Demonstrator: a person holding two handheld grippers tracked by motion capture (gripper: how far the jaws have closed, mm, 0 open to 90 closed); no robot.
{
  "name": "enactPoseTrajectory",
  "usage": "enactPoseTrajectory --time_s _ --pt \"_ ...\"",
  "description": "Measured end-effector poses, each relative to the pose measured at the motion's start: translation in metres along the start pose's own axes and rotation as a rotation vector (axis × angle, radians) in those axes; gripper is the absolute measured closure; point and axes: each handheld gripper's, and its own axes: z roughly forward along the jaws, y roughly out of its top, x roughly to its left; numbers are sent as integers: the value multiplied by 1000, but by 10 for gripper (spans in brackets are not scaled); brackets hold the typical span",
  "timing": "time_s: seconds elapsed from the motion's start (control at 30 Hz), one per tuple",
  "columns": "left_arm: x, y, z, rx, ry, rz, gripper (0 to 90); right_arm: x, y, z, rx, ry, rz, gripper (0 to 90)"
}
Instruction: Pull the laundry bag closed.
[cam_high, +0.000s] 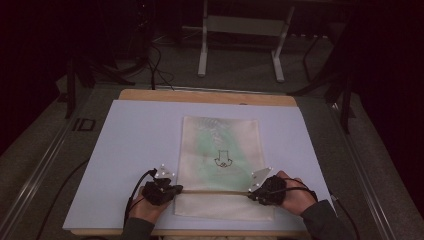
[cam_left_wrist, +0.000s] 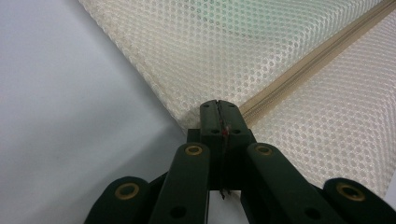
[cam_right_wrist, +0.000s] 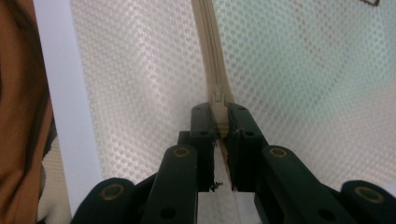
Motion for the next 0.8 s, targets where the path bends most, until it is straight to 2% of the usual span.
enactPoseTrajectory --time_s 0.8 --pt "0 0 0 0 1 0 896 -3 -16 -7 4 -2 17 824"
